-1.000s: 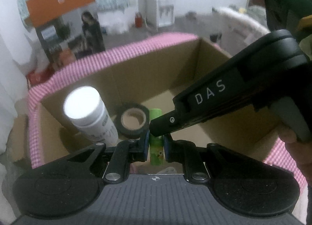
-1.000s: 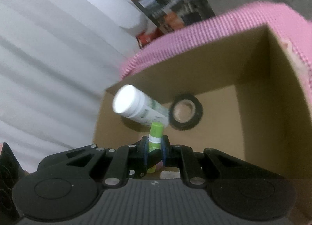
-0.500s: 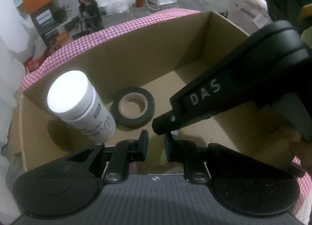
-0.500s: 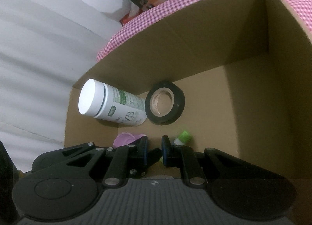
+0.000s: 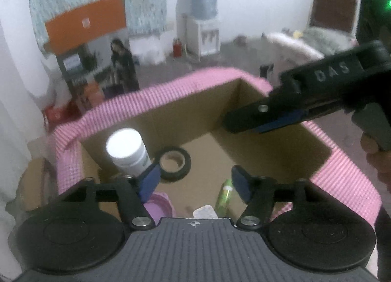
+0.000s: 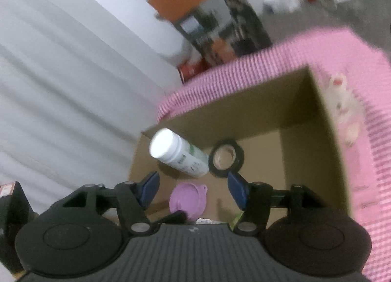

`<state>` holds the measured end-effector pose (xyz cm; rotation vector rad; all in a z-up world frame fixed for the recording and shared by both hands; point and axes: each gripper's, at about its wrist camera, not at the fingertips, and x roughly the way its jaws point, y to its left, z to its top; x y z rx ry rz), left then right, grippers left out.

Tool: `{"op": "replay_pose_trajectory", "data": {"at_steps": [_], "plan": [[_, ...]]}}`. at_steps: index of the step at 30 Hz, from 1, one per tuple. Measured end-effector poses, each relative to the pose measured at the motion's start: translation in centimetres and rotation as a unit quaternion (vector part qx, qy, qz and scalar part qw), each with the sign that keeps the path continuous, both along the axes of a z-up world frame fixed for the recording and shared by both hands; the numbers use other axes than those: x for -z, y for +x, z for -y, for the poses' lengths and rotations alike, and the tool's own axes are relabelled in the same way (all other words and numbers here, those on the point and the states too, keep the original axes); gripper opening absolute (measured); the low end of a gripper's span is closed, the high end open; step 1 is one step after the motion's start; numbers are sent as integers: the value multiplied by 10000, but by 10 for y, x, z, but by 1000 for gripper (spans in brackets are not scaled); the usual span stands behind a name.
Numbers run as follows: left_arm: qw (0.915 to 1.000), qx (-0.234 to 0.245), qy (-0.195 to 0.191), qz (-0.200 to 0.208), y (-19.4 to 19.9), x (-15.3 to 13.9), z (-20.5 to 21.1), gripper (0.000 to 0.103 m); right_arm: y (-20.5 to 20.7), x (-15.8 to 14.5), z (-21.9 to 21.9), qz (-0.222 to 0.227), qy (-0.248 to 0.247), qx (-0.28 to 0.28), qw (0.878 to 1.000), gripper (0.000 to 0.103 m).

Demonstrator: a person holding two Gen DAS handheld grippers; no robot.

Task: Organize rigid objects
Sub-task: 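Move the right gripper back and grasp the black cylindrical tube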

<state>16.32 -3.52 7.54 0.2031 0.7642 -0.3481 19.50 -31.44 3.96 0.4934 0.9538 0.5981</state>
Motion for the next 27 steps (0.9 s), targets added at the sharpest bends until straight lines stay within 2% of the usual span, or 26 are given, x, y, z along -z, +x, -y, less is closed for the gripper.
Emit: {"op": "replay_pose_trajectory", "data": {"at_steps": [3, 4, 7, 10, 16, 19, 23, 27], "plan": [[9997, 63, -67, 244, -25, -14, -1, 82, -27, -18, 16, 327, 34, 91, 9994, 65], [9995, 84, -84, 307, -32, -17, 1, 88, -37, -21, 21, 401, 63, 120, 9991, 66], [9985, 146, -179, 496, -56, -21, 3, 97, -70, -29, 39, 693, 75, 233, 9973, 71], [9976, 252, -274, 576, -78, -19, 7, 100, -106, -34, 54, 1043, -51, 339, 9940, 72], [9957, 692, -533, 313, -109, 10, 34, 101, -171, -29, 90, 1545, -529, 727, 9839, 77], [9933, 953, -650, 89, -115, 32, 55, 101, -186, -12, 101, 1471, -794, 852, 9822, 77], [9898, 1210, -728, -187, -118, 63, 85, 100, -187, 14, 112, 1141, -1033, 822, 9847, 77], [9888, 1251, -731, -362, -116, 83, 107, 93, -178, 37, 115, 891, -1161, 622, 9873, 76]]}}
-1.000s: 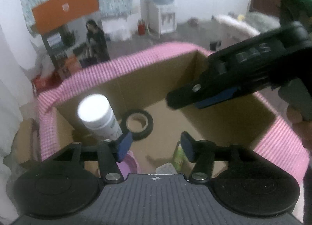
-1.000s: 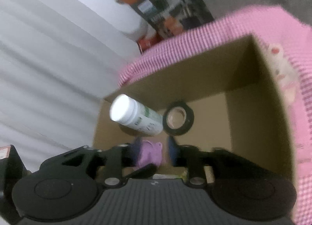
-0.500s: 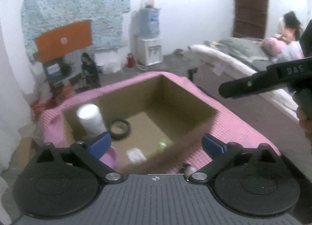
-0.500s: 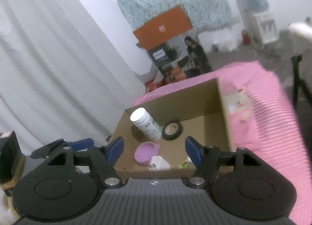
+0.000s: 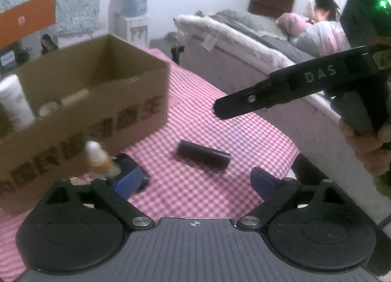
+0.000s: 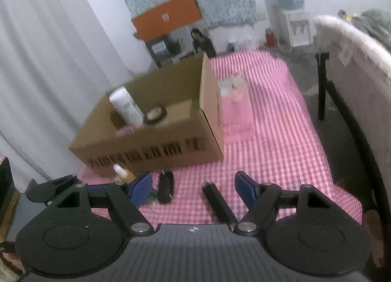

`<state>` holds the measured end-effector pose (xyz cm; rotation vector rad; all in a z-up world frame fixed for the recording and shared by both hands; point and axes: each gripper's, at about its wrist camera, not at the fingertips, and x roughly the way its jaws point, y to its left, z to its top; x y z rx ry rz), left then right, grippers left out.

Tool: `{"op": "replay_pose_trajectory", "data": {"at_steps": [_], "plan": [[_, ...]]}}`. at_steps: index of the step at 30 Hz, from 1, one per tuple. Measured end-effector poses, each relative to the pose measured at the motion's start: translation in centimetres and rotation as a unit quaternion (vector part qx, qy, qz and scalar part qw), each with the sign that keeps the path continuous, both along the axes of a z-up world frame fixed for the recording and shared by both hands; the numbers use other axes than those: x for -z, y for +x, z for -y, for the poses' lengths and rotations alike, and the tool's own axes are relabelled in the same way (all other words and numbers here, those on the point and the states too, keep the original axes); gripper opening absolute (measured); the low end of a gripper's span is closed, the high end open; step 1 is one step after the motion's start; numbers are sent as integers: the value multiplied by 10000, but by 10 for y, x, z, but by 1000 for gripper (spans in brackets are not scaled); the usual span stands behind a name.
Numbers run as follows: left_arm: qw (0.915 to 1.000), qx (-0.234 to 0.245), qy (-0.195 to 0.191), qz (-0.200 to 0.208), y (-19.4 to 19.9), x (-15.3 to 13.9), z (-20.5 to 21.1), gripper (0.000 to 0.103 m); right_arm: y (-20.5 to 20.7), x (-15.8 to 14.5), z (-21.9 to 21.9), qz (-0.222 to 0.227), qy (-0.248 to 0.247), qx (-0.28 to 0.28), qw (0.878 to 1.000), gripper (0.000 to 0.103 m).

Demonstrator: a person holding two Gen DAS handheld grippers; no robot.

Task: Organize rigid objects
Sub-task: 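Move the right gripper back and grasp the black cylindrical tube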

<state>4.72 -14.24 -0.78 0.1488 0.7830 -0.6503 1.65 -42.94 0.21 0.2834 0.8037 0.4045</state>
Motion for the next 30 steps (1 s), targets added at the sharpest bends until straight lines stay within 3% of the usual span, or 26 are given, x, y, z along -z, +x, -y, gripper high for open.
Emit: {"op": "replay_pose_trajectory", "data": {"at_steps": [13, 22, 30], "plan": [[9993, -35, 6, -382, 19, 33, 31, 59, 33, 56, 4, -639, -6, -578, 9963, 57], [9982, -94, -3, -600, 32, 42, 35, 57, 52, 84, 7, -1231, 317, -528, 9905, 39], [9976, -106, 46, -683, 36, 46, 37, 57, 55, 88, 5, -1500, 659, -694, 9840, 36]]}}
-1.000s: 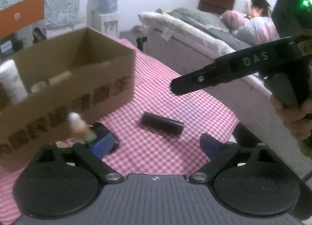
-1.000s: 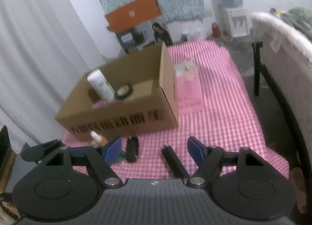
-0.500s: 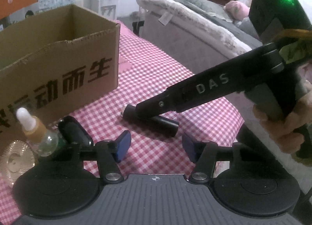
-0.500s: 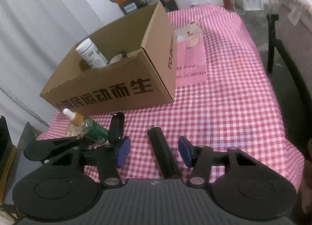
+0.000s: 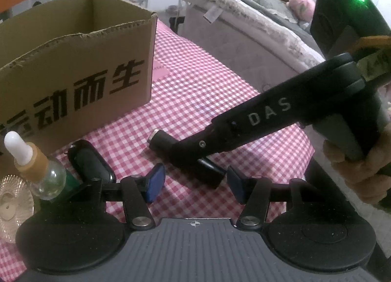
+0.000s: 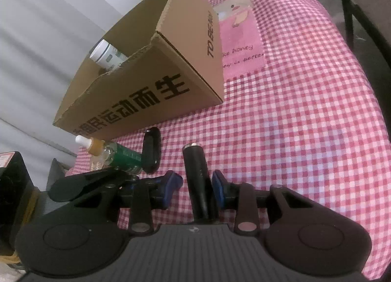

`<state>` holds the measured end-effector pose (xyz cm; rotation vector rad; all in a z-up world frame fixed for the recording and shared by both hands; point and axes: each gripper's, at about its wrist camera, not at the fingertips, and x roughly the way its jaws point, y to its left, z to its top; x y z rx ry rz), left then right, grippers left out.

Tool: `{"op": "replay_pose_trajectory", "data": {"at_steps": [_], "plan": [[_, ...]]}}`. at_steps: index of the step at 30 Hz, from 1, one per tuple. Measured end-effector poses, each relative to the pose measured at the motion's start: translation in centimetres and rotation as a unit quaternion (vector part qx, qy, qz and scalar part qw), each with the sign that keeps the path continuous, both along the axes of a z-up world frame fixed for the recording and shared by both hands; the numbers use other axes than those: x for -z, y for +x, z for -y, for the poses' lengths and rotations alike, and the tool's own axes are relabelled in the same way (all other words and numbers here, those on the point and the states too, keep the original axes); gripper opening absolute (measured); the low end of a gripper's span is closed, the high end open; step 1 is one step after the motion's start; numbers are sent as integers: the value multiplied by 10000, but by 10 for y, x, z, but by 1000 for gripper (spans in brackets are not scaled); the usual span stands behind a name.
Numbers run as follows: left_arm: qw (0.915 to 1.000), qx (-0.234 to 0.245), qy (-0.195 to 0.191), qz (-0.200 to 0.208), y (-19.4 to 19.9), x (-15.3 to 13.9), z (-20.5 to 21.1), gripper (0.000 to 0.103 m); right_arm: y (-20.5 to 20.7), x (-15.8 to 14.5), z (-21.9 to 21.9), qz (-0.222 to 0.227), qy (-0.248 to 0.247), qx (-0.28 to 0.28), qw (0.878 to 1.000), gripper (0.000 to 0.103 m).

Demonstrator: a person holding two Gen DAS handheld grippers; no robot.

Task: Organize rigid objects
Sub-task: 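Move the right gripper back and grasp the black cylindrical tube, then lift the black tube into the box and open the right gripper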

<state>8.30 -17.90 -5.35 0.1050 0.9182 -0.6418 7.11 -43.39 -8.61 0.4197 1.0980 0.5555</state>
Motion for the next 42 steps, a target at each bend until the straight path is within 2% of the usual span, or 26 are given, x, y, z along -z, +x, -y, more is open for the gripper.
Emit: {"op": "replay_pose_trajectory", "data": {"at_steps": [5, 7, 9, 16, 22, 28, 35, 42], "plan": [[9999, -28, 83, 66, 1, 1, 1, 45, 7, 1, -5, 27, -137, -35, 9999, 33], [9999, -36, 61, 88, 2, 2, 1, 41, 9, 0, -7, 57, -211, -83, 9997, 28], [9999, -39, 46, 128, 3, 2, 1, 40, 10, 1, -11, 60, -246, -150, 9996, 24], [9999, -22, -50, 155, 1, -1, -5, 39, 8, 0, -18, 65, -288, -76, 9995, 24], [9992, 33, -181, 363, -8, -16, -6, 39, -4, -12, -12, 156, -242, 45, 9996, 24], [9965, 118, -336, 753, -25, -45, -9, 39, -20, -41, -6, 433, -182, 239, 9986, 25], [9888, 28, -471, 1413, -39, -94, -24, 39, -39, -96, -9, 1040, -131, 343, 9939, 25], [9819, -310, -387, 1827, -21, -132, -50, 39, -29, -143, -36, 1628, 97, 122, 9865, 25]]}}
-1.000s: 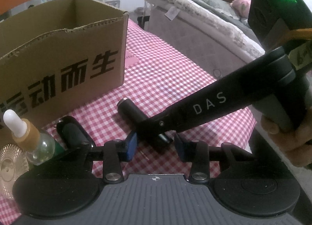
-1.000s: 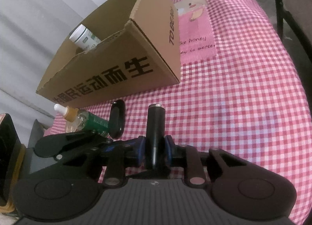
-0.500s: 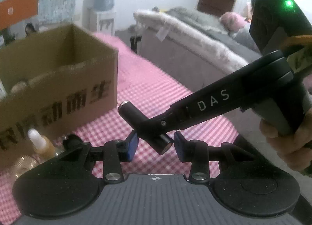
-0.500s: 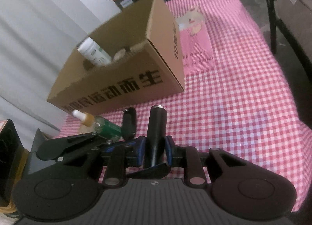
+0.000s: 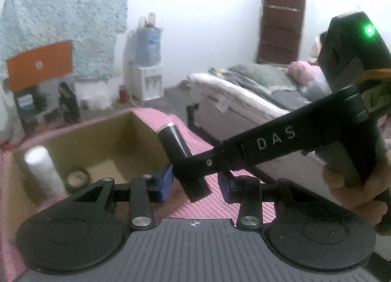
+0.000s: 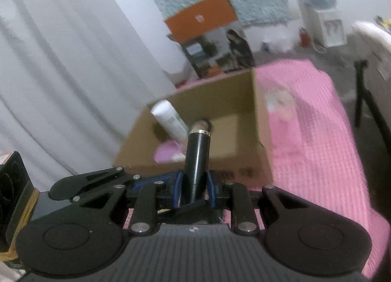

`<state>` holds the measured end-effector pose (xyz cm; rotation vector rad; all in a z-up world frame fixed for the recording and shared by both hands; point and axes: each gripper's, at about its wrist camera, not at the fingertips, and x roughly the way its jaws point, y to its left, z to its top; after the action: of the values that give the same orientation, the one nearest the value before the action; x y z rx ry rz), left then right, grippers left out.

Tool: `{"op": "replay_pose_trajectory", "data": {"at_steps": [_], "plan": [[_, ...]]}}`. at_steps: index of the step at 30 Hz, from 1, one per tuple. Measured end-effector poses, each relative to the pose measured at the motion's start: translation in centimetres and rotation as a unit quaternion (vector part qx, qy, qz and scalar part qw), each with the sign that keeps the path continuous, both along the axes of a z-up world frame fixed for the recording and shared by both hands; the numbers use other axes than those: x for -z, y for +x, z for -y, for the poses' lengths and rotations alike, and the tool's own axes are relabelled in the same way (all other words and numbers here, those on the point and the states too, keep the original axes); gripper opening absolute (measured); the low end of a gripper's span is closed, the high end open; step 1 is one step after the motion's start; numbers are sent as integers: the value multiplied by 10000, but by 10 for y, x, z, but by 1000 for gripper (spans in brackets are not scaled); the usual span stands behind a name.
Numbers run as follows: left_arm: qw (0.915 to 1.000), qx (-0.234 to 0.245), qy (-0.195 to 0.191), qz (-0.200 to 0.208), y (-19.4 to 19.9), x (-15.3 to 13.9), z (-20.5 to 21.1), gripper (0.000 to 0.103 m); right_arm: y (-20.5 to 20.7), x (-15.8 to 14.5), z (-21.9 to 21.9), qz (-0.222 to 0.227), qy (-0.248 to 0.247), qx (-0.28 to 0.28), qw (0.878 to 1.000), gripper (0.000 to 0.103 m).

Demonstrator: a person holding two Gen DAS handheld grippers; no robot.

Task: Organize rigid objects
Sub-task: 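Lift the black tube into the box and open the right gripper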

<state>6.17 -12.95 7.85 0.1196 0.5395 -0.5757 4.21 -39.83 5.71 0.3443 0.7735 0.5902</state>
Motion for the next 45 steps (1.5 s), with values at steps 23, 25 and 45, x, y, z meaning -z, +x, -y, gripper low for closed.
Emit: {"op": "replay_pose_trajectory", "data": {"at_steps": [23, 25, 45], "plan": [[9760, -739, 412, -2005, 157, 54, -66, 39, 195, 65, -102, -1857, 98, -966, 9778, 25], [9715, -757, 475, -2195, 164, 63, -67, 39, 204, 79, -105, -2101, 59, -970, 9728, 25], [9767, -831, 262, -1959, 145, 42, -71, 72, 202, 85, -106, -2145, -59, -866, 9729, 37]]}}
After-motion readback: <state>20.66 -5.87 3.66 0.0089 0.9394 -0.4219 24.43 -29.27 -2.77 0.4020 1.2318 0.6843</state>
